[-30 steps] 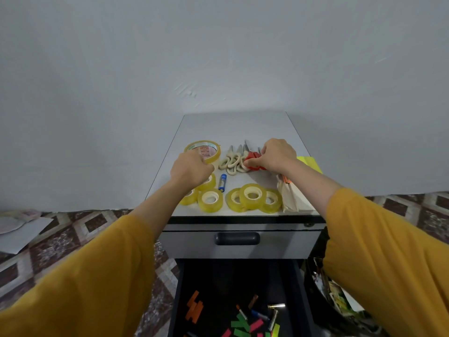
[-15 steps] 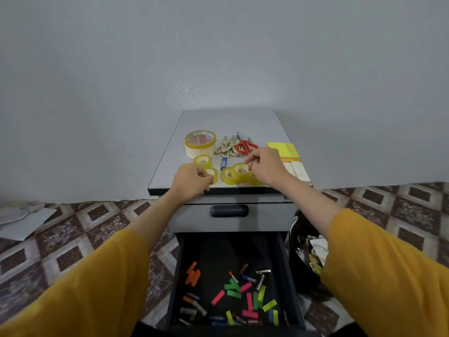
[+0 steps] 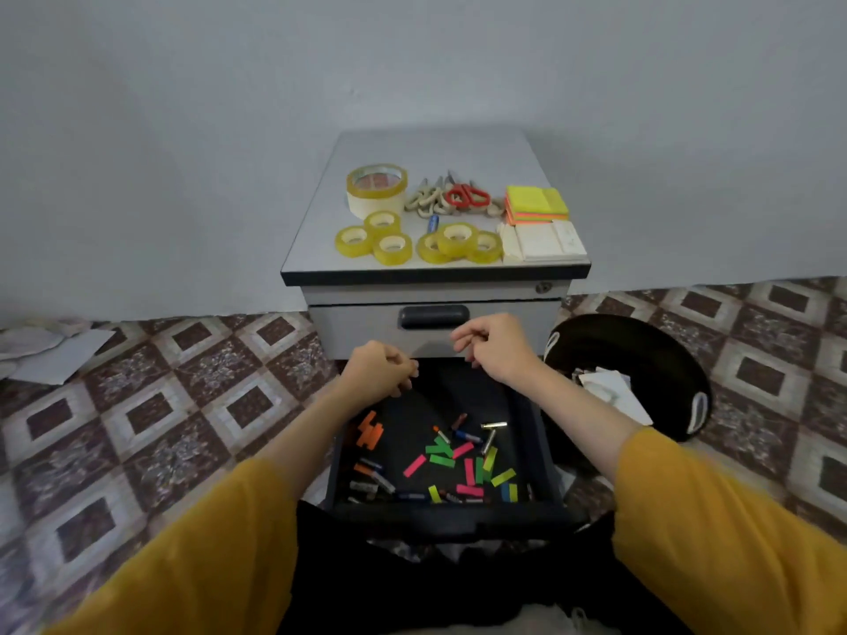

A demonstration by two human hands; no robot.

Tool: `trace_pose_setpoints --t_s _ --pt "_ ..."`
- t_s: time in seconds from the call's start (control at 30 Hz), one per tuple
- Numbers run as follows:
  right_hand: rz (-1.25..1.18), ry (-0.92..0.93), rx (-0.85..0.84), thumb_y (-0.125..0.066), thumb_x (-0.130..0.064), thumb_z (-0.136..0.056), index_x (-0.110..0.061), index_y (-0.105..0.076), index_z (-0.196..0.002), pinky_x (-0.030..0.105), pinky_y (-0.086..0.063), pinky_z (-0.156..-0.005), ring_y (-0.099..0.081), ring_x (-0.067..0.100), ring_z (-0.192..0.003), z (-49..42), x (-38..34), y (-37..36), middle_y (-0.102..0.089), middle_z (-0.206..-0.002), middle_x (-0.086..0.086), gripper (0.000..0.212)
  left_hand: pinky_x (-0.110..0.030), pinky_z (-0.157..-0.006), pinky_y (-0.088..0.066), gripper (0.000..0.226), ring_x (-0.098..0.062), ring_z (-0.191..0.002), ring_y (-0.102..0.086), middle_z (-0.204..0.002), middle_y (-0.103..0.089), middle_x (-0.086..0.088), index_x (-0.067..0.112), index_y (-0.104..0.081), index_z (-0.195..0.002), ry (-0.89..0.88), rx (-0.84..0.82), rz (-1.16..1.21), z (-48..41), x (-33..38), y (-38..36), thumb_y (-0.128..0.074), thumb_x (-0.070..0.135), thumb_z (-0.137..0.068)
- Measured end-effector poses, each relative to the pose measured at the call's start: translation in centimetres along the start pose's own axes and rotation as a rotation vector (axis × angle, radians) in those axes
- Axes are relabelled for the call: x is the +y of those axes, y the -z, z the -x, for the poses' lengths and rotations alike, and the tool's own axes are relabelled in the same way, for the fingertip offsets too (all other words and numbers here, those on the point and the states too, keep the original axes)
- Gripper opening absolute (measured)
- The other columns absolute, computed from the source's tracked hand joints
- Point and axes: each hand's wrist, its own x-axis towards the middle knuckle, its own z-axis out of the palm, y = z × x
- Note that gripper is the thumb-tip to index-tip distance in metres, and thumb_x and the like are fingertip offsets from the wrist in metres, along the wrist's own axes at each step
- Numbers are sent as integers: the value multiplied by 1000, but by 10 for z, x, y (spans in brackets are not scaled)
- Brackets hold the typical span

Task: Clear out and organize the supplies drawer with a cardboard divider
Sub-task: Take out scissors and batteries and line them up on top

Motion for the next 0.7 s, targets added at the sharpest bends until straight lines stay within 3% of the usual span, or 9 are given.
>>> trace_pose_setpoints --t_s 0.23,0.33,0.4,0.47,0.53,0.57,0.7 --pt "41 -127 -71 -37 10 -93 6 -65 -108 5 -43 -50 -54 4 -64 15 70 -41 -67 -97 20 32 -17 -55 -47 28 -5 -46 -53 -61 -61 1 15 -62 -64 159 -137 -45 -1 -68 -39 -55 13 -91" --pt "66 -182 -99 -38 8 -94 3 -65 -111 8 -46 -60 -58 7 -73 17 98 -53 -67 -102 18 32 -24 -65 -51 23 -7 -52 -56 -64 -62 -1 8 -65 -71 245 -169 -20 -5 -92 -53 -56 12 -91" --pt "98 -204 -108 -39 8 -93 2 -65 -113 10 -46 -68 -60 11 -83 15 115 -60 -68 -104 17 33 -24 -72 -52 21 2 -52 -57 -74 -65 -2 9 -66 -71 267 -186 -35 -10 -104 -59 -57 12 -90" --pt "141 -221 -122 -39 5 -94 0 -63 -117 16 -47 -72 -61 19 -91 13 131 -65 -66 -107 18 33 -23 -89 -48 15 3 -78 -62 -94 -67 -7 7 -70 -79 262 -227 -111 -15 -113 -63 -60 12 -89" --pt "213 -243 -147 -41 -1 -96 1 -62 -117 28 -48 -73 -62 29 -95 9 144 -69 -64 -109 19 30 -24 -98 -39 15 -17 -118 -53 -119 -63 -12 5 -71 -94 260 -279 -205 -20 -121 -64 -61 14 -88" --pt "254 -254 -164 -41 -4 -97 2 -63 -115 29 -45 -72 -62 31 -95 6 151 -70 -64 -109 19 29 -24 -101 -36 18 -21 -126 -46 -126 -59 -13 4 -70 -99 246 -302 -252 -25 -125 -65 -60 14 -88" --pt "375 -267 -222 -52 -7 -93 -1 -66 -108 22 -38 -68 -56 17 -82 -3 173 -76 -67 -104 16 22 -27 -101 -38 19 -21 -121 -50 -119 -63 -8 8 -71 -102 186 -369 -406 -36 -136 -66 -57 14 -90"
